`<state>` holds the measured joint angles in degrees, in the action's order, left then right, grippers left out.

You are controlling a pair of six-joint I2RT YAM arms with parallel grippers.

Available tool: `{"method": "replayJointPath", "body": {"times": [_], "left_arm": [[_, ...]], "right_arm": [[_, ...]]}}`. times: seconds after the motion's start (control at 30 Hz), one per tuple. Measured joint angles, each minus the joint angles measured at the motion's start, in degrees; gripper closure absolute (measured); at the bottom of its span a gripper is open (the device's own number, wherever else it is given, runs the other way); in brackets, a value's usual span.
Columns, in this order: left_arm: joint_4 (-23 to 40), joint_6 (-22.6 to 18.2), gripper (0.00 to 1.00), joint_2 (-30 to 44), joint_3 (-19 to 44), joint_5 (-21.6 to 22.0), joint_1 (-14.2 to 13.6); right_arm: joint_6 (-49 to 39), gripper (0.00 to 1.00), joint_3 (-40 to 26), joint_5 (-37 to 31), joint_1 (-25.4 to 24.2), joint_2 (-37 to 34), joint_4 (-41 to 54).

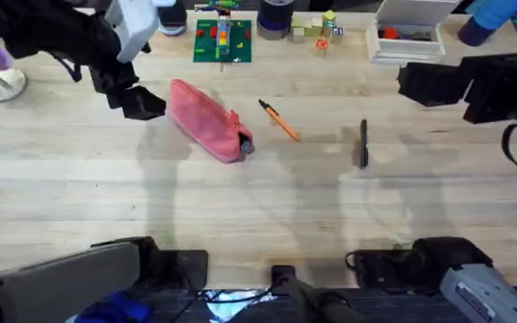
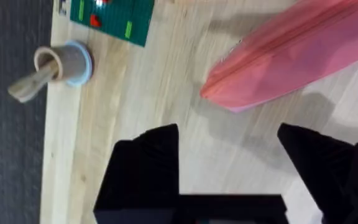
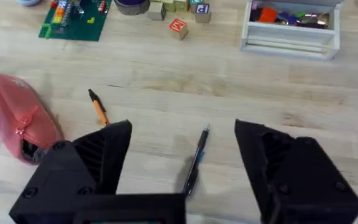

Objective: Unzip the bag, pick up the pens from the table one at a time and place them inside, then zip the bag closed.

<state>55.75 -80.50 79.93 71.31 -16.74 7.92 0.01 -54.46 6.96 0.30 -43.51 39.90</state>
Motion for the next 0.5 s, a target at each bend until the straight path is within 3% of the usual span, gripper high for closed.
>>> {"method": "replayJointPath", "body": {"times": [0.23,0.5], "left_arm": [[-4.3,-6.3,0.008,1.1,0.0,-2.3,0.4],[-7.3,-11.8,0.008,6.8,0.0,-5.8,3.7]], "right_arm": [[0.4,0.006,0.0,0.2,0.0,0.0,0.1],[0.4,0.006,0.0,0.2,0.0,0.0,2.9]]}}
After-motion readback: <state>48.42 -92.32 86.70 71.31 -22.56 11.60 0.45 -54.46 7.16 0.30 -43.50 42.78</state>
